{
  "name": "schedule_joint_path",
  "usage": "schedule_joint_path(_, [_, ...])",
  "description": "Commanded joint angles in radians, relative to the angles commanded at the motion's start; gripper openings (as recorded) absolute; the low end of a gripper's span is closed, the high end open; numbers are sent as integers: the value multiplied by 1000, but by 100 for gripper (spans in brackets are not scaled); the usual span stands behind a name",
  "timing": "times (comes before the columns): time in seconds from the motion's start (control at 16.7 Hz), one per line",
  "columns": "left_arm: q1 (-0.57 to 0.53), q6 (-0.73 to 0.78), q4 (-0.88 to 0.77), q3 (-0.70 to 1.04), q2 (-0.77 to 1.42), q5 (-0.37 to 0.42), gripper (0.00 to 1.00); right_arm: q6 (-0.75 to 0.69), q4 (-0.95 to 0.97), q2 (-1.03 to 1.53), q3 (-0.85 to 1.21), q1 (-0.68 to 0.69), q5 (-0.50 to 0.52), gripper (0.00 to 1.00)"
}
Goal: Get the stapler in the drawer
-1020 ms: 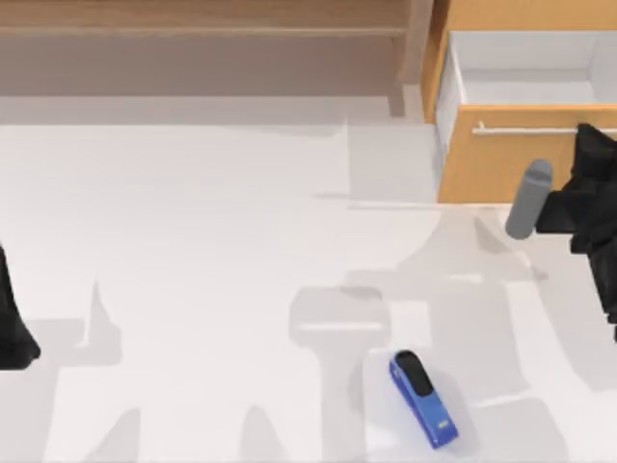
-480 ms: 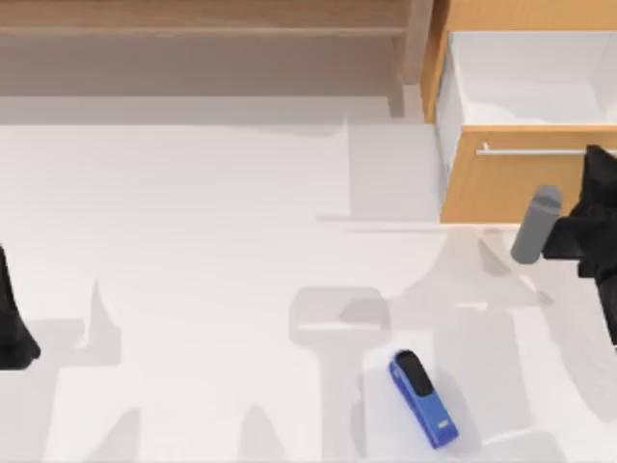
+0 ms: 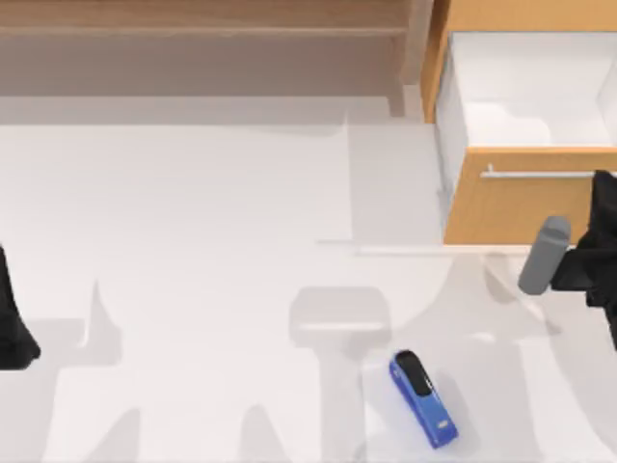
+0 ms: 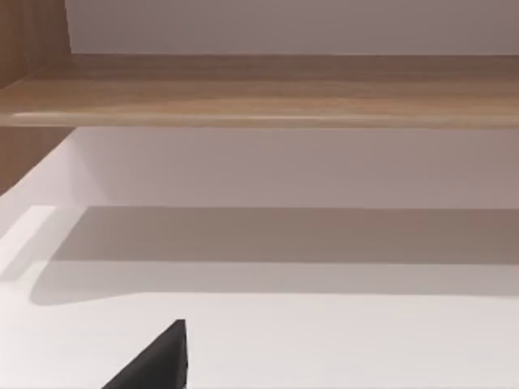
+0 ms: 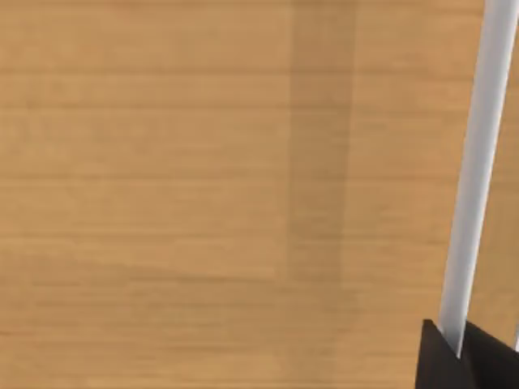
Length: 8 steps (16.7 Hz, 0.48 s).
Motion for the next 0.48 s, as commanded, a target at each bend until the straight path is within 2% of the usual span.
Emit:
schedule_joint_path(0.06, [0, 0, 0, 0, 0, 0, 100, 0, 0, 0, 0, 0, 0, 0])
schedule_joint_path(0.48, [0, 0, 0, 0, 0, 0, 100, 0, 0, 0, 0, 0, 0, 53])
